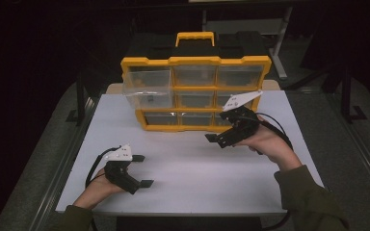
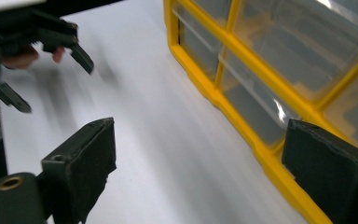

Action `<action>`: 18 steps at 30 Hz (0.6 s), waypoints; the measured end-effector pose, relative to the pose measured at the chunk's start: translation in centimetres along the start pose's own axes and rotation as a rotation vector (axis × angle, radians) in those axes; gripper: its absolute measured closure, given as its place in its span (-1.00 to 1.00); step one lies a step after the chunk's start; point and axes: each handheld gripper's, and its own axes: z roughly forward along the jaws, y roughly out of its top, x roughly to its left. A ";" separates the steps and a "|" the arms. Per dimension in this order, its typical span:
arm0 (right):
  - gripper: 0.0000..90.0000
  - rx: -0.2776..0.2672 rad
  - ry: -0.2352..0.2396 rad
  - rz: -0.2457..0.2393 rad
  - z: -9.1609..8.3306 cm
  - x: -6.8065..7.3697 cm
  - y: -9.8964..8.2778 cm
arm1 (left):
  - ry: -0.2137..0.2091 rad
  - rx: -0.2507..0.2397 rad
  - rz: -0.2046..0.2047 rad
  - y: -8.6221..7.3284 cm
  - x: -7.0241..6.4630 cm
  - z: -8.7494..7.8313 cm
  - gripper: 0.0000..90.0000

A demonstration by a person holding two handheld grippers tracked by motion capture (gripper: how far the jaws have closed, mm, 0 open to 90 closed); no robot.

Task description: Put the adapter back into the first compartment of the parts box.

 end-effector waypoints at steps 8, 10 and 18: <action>-0.94 -0.001 -0.056 0.051 1.1 0.5 -4.2 | 0.002 -0.002 -0.001 0.0 0.0 0.0 -1.00; -0.96 0.000 -0.066 0.059 1.3 0.6 -5.2 | 0.002 0.001 0.003 0.0 0.0 0.0 -1.00; -1.00 -0.018 -0.099 0.115 1.6 0.5 -9.1 | 0.006 -0.003 0.001 -0.1 0.0 -0.1 -1.00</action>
